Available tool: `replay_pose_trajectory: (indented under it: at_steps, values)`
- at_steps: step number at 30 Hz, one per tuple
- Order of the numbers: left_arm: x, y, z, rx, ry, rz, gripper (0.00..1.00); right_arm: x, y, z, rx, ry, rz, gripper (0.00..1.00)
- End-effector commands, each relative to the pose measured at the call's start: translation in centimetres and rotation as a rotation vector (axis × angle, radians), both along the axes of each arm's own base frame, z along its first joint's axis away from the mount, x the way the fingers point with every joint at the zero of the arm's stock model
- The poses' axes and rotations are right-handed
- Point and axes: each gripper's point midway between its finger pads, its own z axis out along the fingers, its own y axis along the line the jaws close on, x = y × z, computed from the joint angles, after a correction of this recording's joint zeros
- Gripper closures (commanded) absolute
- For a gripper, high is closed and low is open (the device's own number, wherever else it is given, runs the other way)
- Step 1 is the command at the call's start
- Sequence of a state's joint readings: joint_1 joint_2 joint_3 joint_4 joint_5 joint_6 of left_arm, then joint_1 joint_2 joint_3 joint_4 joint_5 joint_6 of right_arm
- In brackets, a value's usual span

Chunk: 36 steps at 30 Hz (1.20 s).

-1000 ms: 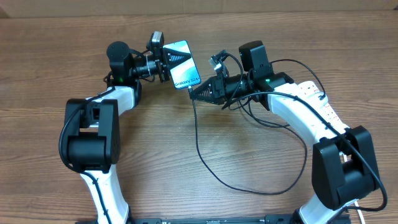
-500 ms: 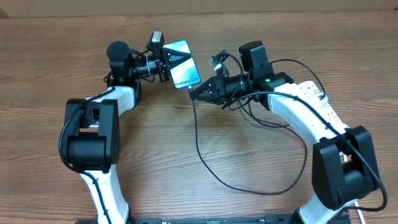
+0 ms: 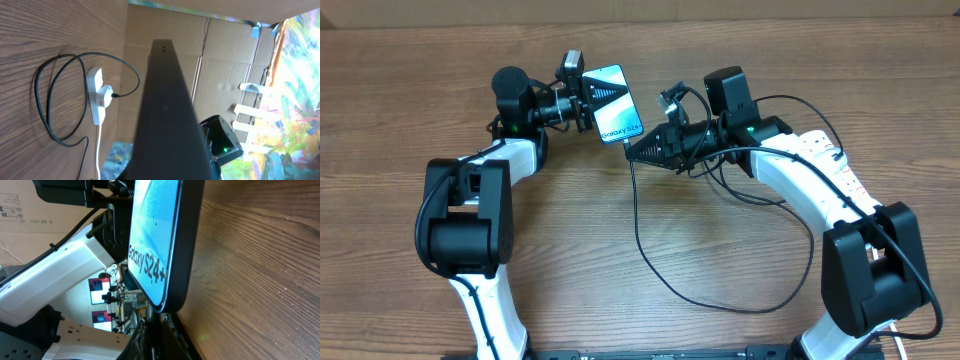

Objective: Plug charger to phone and switch on socket

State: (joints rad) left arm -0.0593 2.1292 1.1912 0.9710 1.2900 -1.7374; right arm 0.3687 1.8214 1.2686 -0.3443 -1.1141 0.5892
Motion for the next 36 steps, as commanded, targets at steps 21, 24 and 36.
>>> replay_pose_trajectory:
  at_steps: [21,24,36]
  values:
    - [0.26,-0.53,0.88,0.008,-0.083,0.004,0.96,-0.49,0.14,0.57,0.039,0.024,0.03,0.96]
    - [0.15,-0.81,0.89,0.008,-0.084,-0.002,0.96,-0.38,0.13,0.5,0.034,0.02,0.025,0.96]
    - [0.21,-0.79,0.9,0.007,-0.08,0.002,0.96,-0.24,0.0,0.0,0.01,0.03,0.007,0.96]
